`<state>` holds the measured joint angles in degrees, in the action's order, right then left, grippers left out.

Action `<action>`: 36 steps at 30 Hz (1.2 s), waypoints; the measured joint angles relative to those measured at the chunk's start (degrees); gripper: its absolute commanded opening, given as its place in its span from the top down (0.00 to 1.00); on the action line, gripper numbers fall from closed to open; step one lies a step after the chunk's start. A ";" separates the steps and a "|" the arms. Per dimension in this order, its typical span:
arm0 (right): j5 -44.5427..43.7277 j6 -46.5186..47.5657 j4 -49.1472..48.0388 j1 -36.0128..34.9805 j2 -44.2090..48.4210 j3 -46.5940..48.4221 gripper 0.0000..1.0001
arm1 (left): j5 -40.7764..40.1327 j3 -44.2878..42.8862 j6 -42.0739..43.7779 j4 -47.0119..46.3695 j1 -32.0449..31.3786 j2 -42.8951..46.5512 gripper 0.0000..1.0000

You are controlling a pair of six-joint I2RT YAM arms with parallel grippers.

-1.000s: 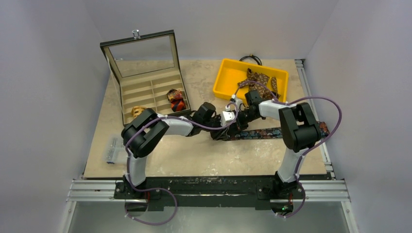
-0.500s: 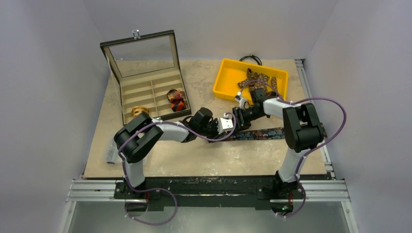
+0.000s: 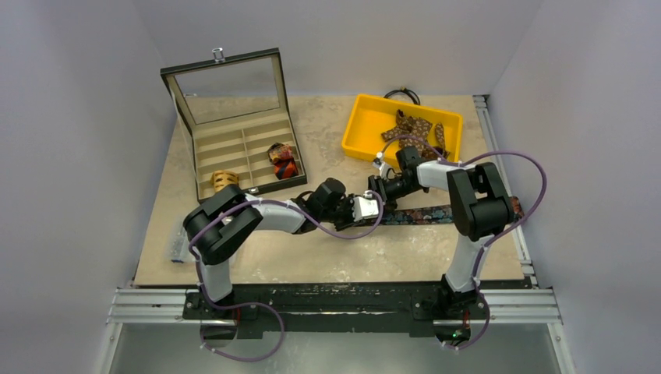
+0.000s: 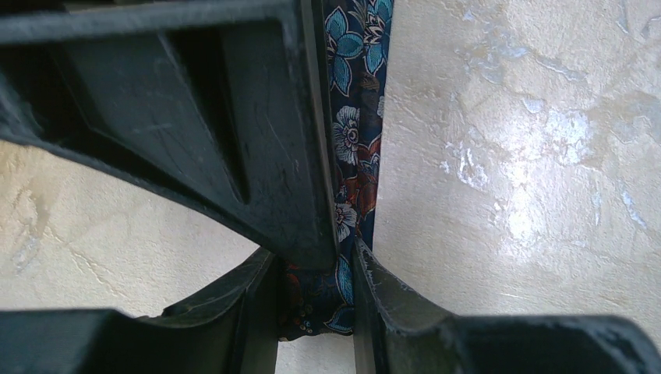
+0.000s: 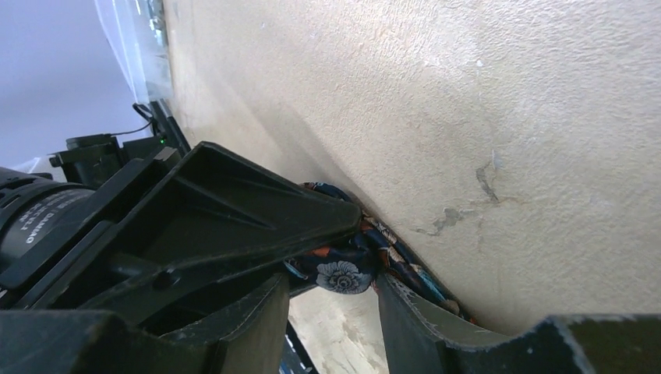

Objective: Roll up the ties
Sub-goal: Roll the tie at the center of the board.

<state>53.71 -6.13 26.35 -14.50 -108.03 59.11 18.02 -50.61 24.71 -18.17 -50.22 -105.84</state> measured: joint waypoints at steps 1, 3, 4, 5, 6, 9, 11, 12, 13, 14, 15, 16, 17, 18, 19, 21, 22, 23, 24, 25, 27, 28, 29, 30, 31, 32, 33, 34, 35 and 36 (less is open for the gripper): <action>-0.09 -0.11 -0.22 -0.20 -0.37 0.00 0.50 | -0.22 0.00 0.22 -0.02 -0.09 0.00 0.78; -0.17 -0.20 -0.52 -0.63 -1.09 0.00 0.54 | -0.46 0.02 0.63 -0.15 -0.17 0.00 0.78; -0.02 -0.22 -0.63 -0.76 -1.29 0.00 0.61 | -0.48 0.02 0.74 -0.15 -0.17 -0.02 0.78; 0.09 -0.17 -0.72 -0.87 -1.44 0.00 0.70 | -0.48 0.02 0.96 -0.15 -0.17 -0.02 0.78; 0.00 -0.09 -0.76 -0.85 -1.53 0.00 0.80 | -0.48 0.02 1.09 -0.15 -0.20 -0.02 0.78; -0.42 0.50 -1.18 -0.83 -2.08 0.00 1.00 | -0.50 0.02 1.44 -0.13 -0.17 -0.04 0.78; -0.22 1.01 -1.09 -0.83 -2.49 0.00 1.00 | -0.52 0.02 1.42 -0.13 -0.17 -0.07 0.77; -0.24 1.46 -0.92 -0.83 -2.49 0.07 1.00 | -0.50 0.02 1.42 -0.11 -0.17 -0.09 0.76; -0.37 2.12 -0.59 -0.83 -2.47 0.24 1.00 | -0.50 0.02 1.42 -0.09 -0.17 -0.11 0.75; -0.59 2.82 -0.22 -0.83 -2.49 0.42 1.00 | -0.48 0.00 1.42 -0.09 -0.17 -0.11 0.72; -0.90 3.56 0.07 -0.83 -2.49 0.57 1.00 | -0.42 0.00 1.42 -0.09 -0.17 -0.11 0.68; -1.36 4.11 0.31 -0.83 -2.49 0.72 1.00 | -0.22 0.00 1.42 -0.11 -0.15 -0.11 0.62; -1.79 4.55 0.57 -0.85 -2.56 0.92 1.00 | 0.04 0.02 1.40 -0.17 -0.04 -0.11 0.57; -2.08 4.72 0.79 -0.83 -2.64 1.07 1.00 | 0.37 0.07 1.33 -0.31 0.02 -0.09 0.53; -2.93 5.16 1.01 -0.85 -2.97 1.38 1.00 | 0.79 0.46 1.11 -1.05 0.22 0.00 0.48; -3.72 5.29 1.66 -0.81 -3.93 1.79 1.00 | 2.25 2.49 -0.11 -3.56 1.36 0.72 0.45; -3.69 5.27 1.99 -0.72 -4.24 1.97 1.00 | 3.06 3.43 -0.70 -4.04 2.05 1.22 0.45; -3.69 5.27 2.21 -0.66 -4.37 2.08 1.00 | 3.87 4.50 -1.42 -4.52 2.86 1.84 0.44; -3.76 5.29 2.36 -0.63 -4.42 2.14 1.00 | 4.37 5.22 -1.75 -4.55 3.58 2.43 0.44; -3.82 5.29 2.51 -0.63 -4.48 2.25 1.00 | 4.76 5.75 -2.27 -4.55 4.20 2.82 0.42; -4.17 5.31 2.91 -0.66 -4.55 2.51 1.00 | 5.35 6.23 -2.78 -4.81 4.90 3.04 0.39; -4.37 5.31 3.13 -0.66 -4.59 2.67 1.00 | 5.73 6.49 -2.93 -5.31 5.03 3.06 0.39; -4.55 5.31 3.23 -0.66 -4.59 2.71 1.00 | 6.32 6.75 -3.19 -5.81 5.09 3.04 0.39; -4.66 5.31 3.32 -0.66 -4.59 2.75 1.00 | 6.84 6.91 -3.58 -6.25 5.09 2.91 0.39; -4.74 5.29 3.45 -0.66 -4.61 2.82 1.00 | 7.65 6.97 -4.37 -6.75 5.09 2.56 0.40; -4.81 5.29 3.58 -0.66 -4.66 2.93 1.00 | 8.39 6.97 -5.16 -7.48 5.09 2.12 0.40; -4.85 5.29 3.67 -0.66 -4.72 2.99 1.00 | 9.40 6.97 -6.45 -8.59 5.09 1.46 0.41; -4.85 5.27 3.74 -0.66 -4.79 3.04 1.00 | 10.45 6.95 -8.15 -10.21 5.07 0.57 0.42; -4.85 5.27 3.78 -0.66 -4.81 3.04 1.00 | 10.86 6.95 -9.29 -11.45 5.01 -0.11 0.44; -4.81 5.27 3.80 -0.66 -4.85 3.06 1.00 | 11.02 6.93 -10.34 -13.05 4.81 -0.83 0.45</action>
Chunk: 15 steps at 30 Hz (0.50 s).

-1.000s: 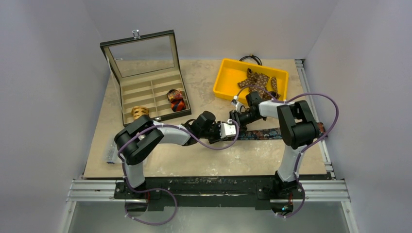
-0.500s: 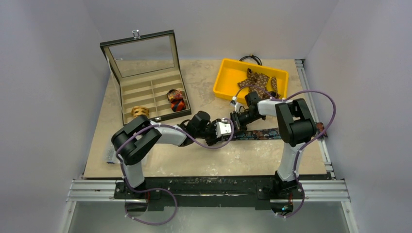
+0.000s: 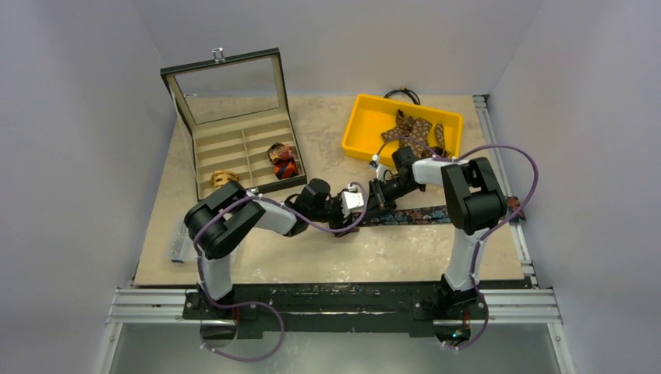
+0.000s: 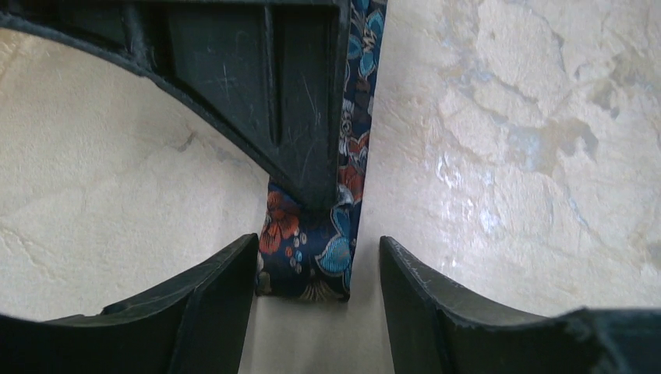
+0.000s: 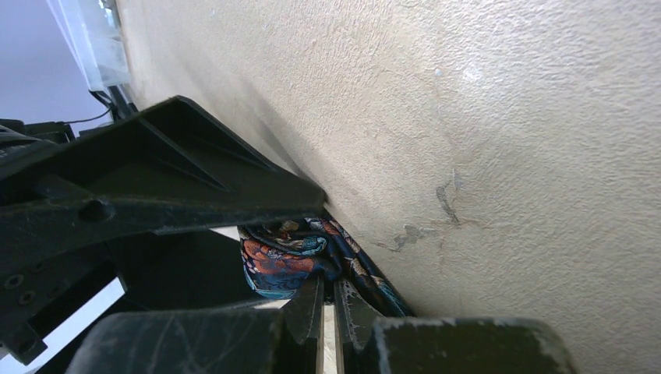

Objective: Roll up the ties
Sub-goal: Roll the tie at the center of the board.

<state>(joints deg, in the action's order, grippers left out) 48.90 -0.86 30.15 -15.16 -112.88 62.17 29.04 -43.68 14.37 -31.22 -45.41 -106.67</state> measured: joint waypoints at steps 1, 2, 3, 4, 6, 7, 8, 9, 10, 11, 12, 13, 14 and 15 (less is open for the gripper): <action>0.07 0.02 0.04 0.00 -0.04 0.02 1.00 | -0.02 -0.04 -0.94 -1.68 -0.17 -0.74 0.49; 0.11 0.04 0.07 0.00 -0.13 0.09 1.00 | -0.02 -0.13 -1.88 -3.54 -0.44 -1.57 0.53; 0.17 0.07 0.22 0.00 -0.28 0.22 1.00 | -0.02 -0.22 -2.47 -4.87 -0.61 -2.23 0.57; 0.31 0.11 0.33 0.02 -0.44 0.33 1.00 | -0.26 -0.31 -2.97 -6.62 -0.85 -3.06 0.63; 0.81 0.48 0.81 0.07 -1.05 0.74 1.00 | -0.61 -0.33 -3.85 -9.38 -0.85 -4.26 0.70; 1.16 0.74 1.20 0.13 -1.44 1.07 1.00 | -0.50 -0.31 -4.20 -10.27 -0.79 -4.61 0.73; 1.42 1.03 1.68 0.22 -1.86 1.49 1.00 | -0.52 -0.20 -4.28 -10.60 -0.81 -4.68 0.74; 1.68 1.25 2.21 0.31 -2.21 1.86 1.00 | -0.59 0.00 -4.17 -10.84 -0.83 -4.68 0.75; 1.81 1.42 2.64 0.33 -2.45 2.19 0.98 | -0.79 0.17 -3.80 -10.99 -0.92 -4.63 0.75; 1.97 1.79 3.19 0.33 -2.73 2.60 0.93 | -1.11 0.20 -3.58 -10.82 -1.01 -4.50 0.75; 2.03 2.16 3.69 0.33 -2.91 2.93 0.86 | -1.40 0.20 -3.28 -10.58 -1.09 -4.39 0.76; 2.03 2.47 4.11 0.33 -2.97 3.15 0.80 | -1.88 0.20 -2.67 -9.66 -1.27 -3.93 0.76; 2.05 2.78 4.31 0.31 -2.95 3.23 0.75 | -2.51 0.17 -2.03 -8.59 -1.53 -3.45 0.76; 2.14 2.93 4.57 0.31 -2.75 3.30 0.70 | -3.21 0.11 -1.16 -7.28 -1.68 -2.84 0.76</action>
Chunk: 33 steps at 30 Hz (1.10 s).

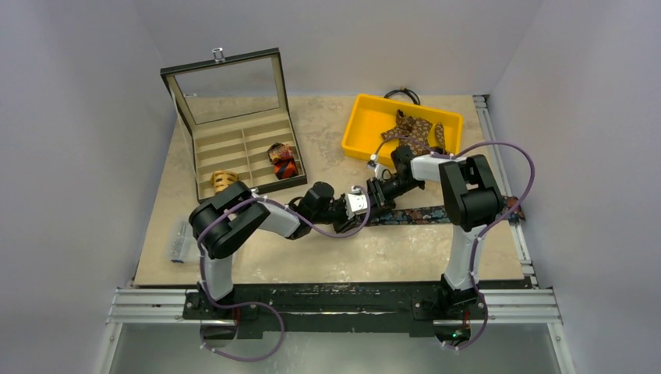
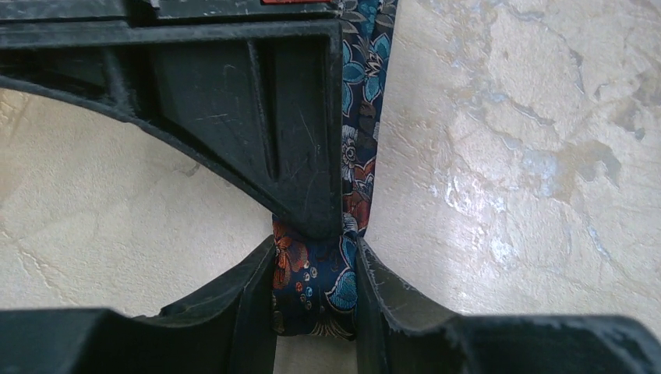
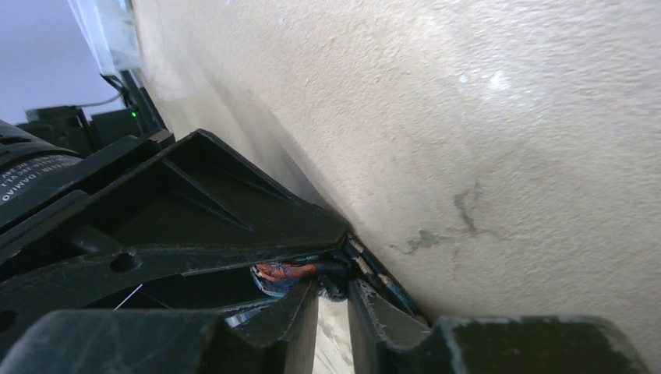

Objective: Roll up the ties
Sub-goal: Roll the tie at the center of the board.

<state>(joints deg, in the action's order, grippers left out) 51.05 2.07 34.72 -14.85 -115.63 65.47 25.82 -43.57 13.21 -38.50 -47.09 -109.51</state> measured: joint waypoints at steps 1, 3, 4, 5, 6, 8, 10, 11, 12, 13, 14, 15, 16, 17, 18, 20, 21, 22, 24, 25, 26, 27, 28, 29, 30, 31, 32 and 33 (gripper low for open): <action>-0.02 0.33 0.31 -0.02 0.55 0.02 0.66 | -0.68 -0.26 0.90 1.66 -0.31 0.57 0.76; -0.81 1.11 1.14 -0.11 2.25 0.02 0.62 | -1.64 -1.29 1.70 5.20 -0.70 1.40 0.76; -1.70 1.66 1.60 0.11 3.41 -0.02 0.60 | -2.12 -2.08 2.25 7.21 -0.87 1.66 0.76; -2.40 1.99 1.84 0.39 4.42 -0.07 0.59 | -2.56 -2.86 2.54 9.03 -1.03 1.81 0.76; -3.15 2.23 1.92 0.92 5.62 -0.31 0.57 | -3.08 -3.61 2.86 10.73 -1.22 1.95 0.76; -3.74 2.03 1.79 1.86 8.31 -1.31 0.56 | -4.04 -4.98 3.15 13.57 -1.68 1.97 0.75; -3.50 0.85 1.07 2.43 10.84 -2.99 0.55 | -5.05 -6.51 3.50 16.39 -1.97 1.97 0.74; -3.21 -0.22 0.46 2.49 11.96 -3.96 0.56 | -5.51 -7.10 3.58 17.51 -2.12 1.95 0.74; -2.71 -1.29 -0.09 2.38 12.57 -4.66 0.55 | -5.84 -7.56 3.74 18.43 -2.21 1.95 0.73; -2.05 -2.27 -0.76 2.12 12.66 -5.14 0.55 | -6.12 -7.98 3.80 19.21 -2.27 1.95 0.73; -1.60 -3.52 -1.99 1.75 12.39 -5.73 0.55 | -6.25 -8.33 3.85 19.85 -2.36 1.90 0.72; -1.42 -4.00 -2.40 1.36 12.13 -5.95 0.55 | -6.45 -8.74 3.85 20.48 -2.49 1.84 0.72; -0.90 -4.81 -3.08 1.03 11.74 -6.23 0.55 | -6.60 -9.07 3.87 20.92 -2.51 1.73 0.72; -0.39 -5.64 -3.80 0.72 11.21 -6.43 0.55 | -6.80 -9.44 3.89 21.31 -2.56 1.60 0.72; -0.24 -6.32 -4.44 0.44 10.64 -6.45 0.55 | -6.88 -9.66 3.87 21.53 -2.60 1.49 0.72; 0.42 -7.82 -6.40 0.26 9.60 -6.49 0.58 | -6.99 -9.99 3.87 22.03 -2.60 1.42 0.71; 0.59 -8.70 -7.63 0.26 9.22 -6.67 0.63 | -7.02 -10.14 3.87 22.25 -2.64 1.38 0.72; 0.72 -9.31 -8.79 0.28 9.03 -6.88 0.69 | -7.04 -10.23 3.87 22.40 -2.80 1.36 0.72; 0.81 -10.80 -11.39 0.26 8.96 -7.89 0.79 | -7.15 -10.34 3.87 22.58 -2.89 1.33 0.72; 1.01 -11.43 -12.09 0.26 8.90 -8.20 0.82 | -7.21 -10.34 3.87 22.60 -2.93 1.33 0.72; 1.31 -11.96 -12.44 0.26 8.68 -8.26 0.87 | -7.23 -10.34 3.87 22.64 -2.93 1.33 0.71; 1.62 -12.09 -12.63 0.24 8.44 -8.26 0.92 | -7.23 -10.34 3.87 22.64 -2.93 1.33 0.71; 2.23 -12.13 -12.72 0.24 8.17 -8.24 0.98 | -7.23 -10.34 3.85 22.67 -2.93 1.33 0.71; 2.62 -11.98 -12.68 0.24 7.93 -8.24 1.00 | -7.23 -10.34 3.85 22.67 -2.93 1.33 0.70; 2.97 -11.69 -12.44 0.28 7.76 -8.17 1.00 | -7.23 -10.34 3.85 22.69 -2.93 1.33 0.68; 3.06 -11.21 -12.04 0.31 7.65 -8.00 1.00 | -7.23 -10.34 3.85 22.69 -2.93 1.33 0.63; 3.08 -10.73 -11.74 0.31 7.54 -7.82 1.00 | -7.23 -10.36 3.78 22.69 -2.93 1.33 0.57; 3.06 -9.99 -11.34 0.31 7.34 -7.58 1.00 | -7.26 -10.38 3.63 22.69 -2.93 1.33 0.52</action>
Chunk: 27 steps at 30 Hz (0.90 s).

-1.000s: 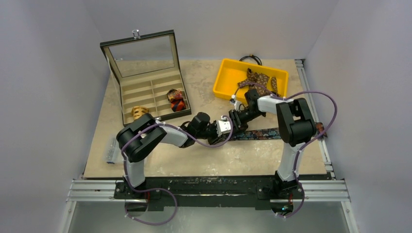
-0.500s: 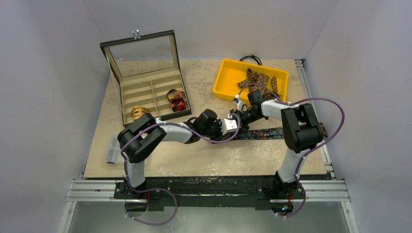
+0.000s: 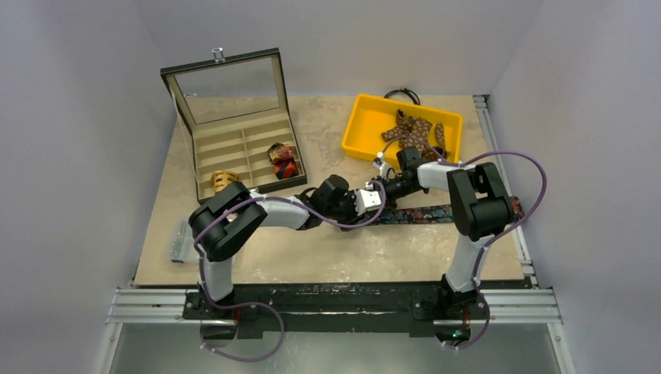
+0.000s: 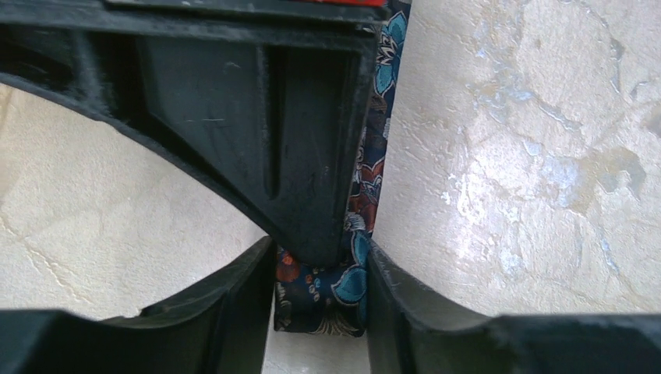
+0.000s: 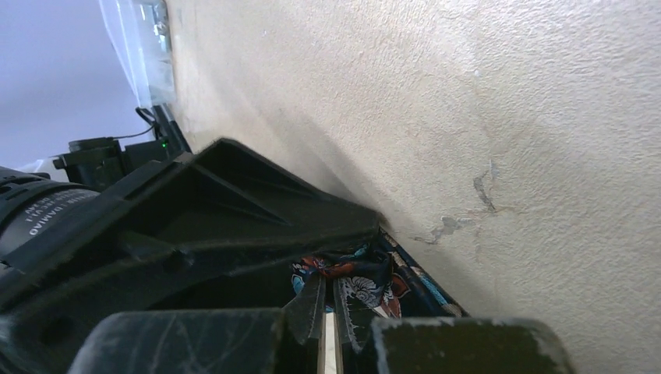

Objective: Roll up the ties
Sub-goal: Roll the tie at the center of the board.

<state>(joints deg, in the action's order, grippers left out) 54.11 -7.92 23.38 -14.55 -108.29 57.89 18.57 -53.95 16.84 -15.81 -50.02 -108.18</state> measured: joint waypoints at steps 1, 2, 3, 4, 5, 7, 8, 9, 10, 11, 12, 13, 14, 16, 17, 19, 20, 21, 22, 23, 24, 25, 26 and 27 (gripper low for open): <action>-0.44 1.03 0.28 -0.02 -0.24 0.22 1.00 | -0.04 -0.07 -0.26 -0.02 0.02 0.00 0.49; -0.61 1.62 0.57 -0.02 -0.61 0.33 1.00 | -0.02 -0.07 -0.85 -0.24 0.13 0.00 0.47; -0.61 2.12 1.03 -0.02 -1.07 0.48 1.00 | 0.09 0.13 -1.27 -0.70 0.28 0.00 0.44; -0.63 2.67 1.53 0.00 -1.73 0.81 1.00 | 0.31 0.66 -1.77 -1.68 0.59 0.02 0.43; -0.59 3.15 2.14 0.07 -2.32 1.25 1.00 | 0.76 1.53 -2.47 -3.06 0.96 0.13 0.43; -0.59 3.89 3.43 0.22 -3.15 2.16 1.00 | 2.40 3.87 -3.87 -6.29 1.88 0.59 0.41; -0.68 4.13 3.96 0.26 -3.32 2.45 1.00 | 3.26 4.96 -4.26 -7.98 2.29 0.76 0.41; -0.94 4.33 4.42 0.28 -3.34 2.64 1.00 | 3.89 5.86 -4.44 -9.49 2.58 0.83 0.41; -1.22 4.39 4.81 0.33 -3.39 2.89 1.00 | 4.74 6.91 -4.63 -11.41 2.82 0.85 0.41; -1.68 4.48 5.18 0.35 -3.39 3.08 1.00 | 5.38 7.78 -4.83 -13.14 3.04 0.85 0.41; -2.16 4.52 5.73 0.35 -3.39 3.39 1.00 | 5.86 8.41 -4.94 -14.34 3.13 0.85 0.41; -2.62 4.59 6.25 0.35 -3.39 3.74 1.00 | 6.23 8.83 -5.18 -15.15 3.17 0.85 0.41; -3.19 4.70 6.84 0.35 -3.41 4.07 1.00 | 6.71 9.25 -5.38 -16.11 3.28 0.81 0.41; -4.15 4.90 7.87 0.35 -3.41 4.63 1.00 | 7.23 9.68 -5.64 -17.38 3.43 0.55 0.43; -4.70 5.01 8.41 0.33 -3.41 4.94 1.00 | 7.58 9.73 -5.86 -18.05 3.52 0.31 0.43; -5.99 5.20 9.68 0.35 -3.41 5.60 1.00 | 8.41 9.73 -6.67 -19.47 3.63 -0.35 0.44; -6.67 5.38 10.29 0.35 -3.41 5.95 1.00 | 8.74 9.70 -7.02 -20.17 3.63 -0.72 0.44; -7.43 5.62 10.99 0.35 -3.45 6.38 1.00 | 9.18 9.64 -7.48 -21.11 3.63 -1.20 0.45; -8.24 5.77 11.74 0.35 -3.45 6.78 1.00 | 9.60 9.44 -8.00 -21.92 3.65 -1.70 0.45; -8.96 5.97 12.28 0.35 -3.48 7.10 1.00 | 10.01 9.11 -8.59 -22.71 3.65 -2.34 0.46; -9.75 6.08 12.85 0.35 -3.48 7.41 1.00 | 10.49 8.55 -9.14 -23.52 3.63 -3.13 0.48; -10.45 6.27 13.31 0.35 -3.48 7.65 1.00 | 10.80 8.11 -9.49 -24.02 3.63 -3.72 0.50; -11.13 6.47 13.64 0.37 -3.48 7.82 1.00 | 11.10 7.52 -9.94 -24.63 3.63 -4.44 0.53; -11.56 6.58 13.92 0.37 -3.48 7.96 1.00 | 11.26 6.93 -10.32 -25.22 3.61 -5.09 0.57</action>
<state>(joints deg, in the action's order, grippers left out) 42.54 -1.34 37.30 -14.17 -111.77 65.84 29.82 -47.03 6.52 -41.04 -46.41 -113.27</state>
